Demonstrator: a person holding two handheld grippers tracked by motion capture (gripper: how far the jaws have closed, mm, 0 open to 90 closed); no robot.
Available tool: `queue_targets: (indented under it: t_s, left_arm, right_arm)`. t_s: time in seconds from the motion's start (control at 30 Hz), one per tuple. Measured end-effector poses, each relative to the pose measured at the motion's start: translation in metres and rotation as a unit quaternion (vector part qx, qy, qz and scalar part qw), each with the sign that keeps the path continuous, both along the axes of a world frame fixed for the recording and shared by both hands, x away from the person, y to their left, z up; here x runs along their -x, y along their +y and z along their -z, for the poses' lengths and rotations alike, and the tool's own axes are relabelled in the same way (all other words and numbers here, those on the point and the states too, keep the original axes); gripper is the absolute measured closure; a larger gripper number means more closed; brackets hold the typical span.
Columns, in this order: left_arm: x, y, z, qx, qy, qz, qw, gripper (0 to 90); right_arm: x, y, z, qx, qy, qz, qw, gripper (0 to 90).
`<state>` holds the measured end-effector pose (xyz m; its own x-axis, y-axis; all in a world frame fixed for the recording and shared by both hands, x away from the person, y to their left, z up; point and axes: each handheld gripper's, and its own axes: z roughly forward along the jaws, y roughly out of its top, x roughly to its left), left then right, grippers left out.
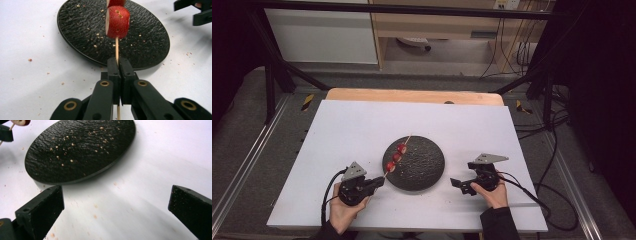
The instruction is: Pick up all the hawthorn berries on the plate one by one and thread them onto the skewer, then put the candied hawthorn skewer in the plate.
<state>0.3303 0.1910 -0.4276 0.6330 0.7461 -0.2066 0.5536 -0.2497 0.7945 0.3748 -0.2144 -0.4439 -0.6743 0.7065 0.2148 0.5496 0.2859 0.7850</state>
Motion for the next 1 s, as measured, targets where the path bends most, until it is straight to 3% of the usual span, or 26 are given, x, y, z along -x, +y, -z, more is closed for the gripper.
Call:
queue_targets:
  t_s: [0.27,0.6,1.0]
  left_arm:
    - [-0.009,-0.009,-0.011,-0.011,0.014,0.006,0.9998,88.4]
    - [-0.020,-0.021,-0.021,-0.040,0.030,0.013,0.9987,88.4]
    - [-0.028,-0.042,-0.017,-0.095,0.061,0.020,0.9934,88.3]
  right_arm:
    - [0.009,-0.025,0.003,0.002,-0.002,0.017,0.9999,1.2]
    - [0.011,-0.029,0.005,0.015,-0.002,0.017,0.9998,1.1]
    - [0.014,-0.034,0.007,0.017,-0.006,0.019,0.9997,1.2]
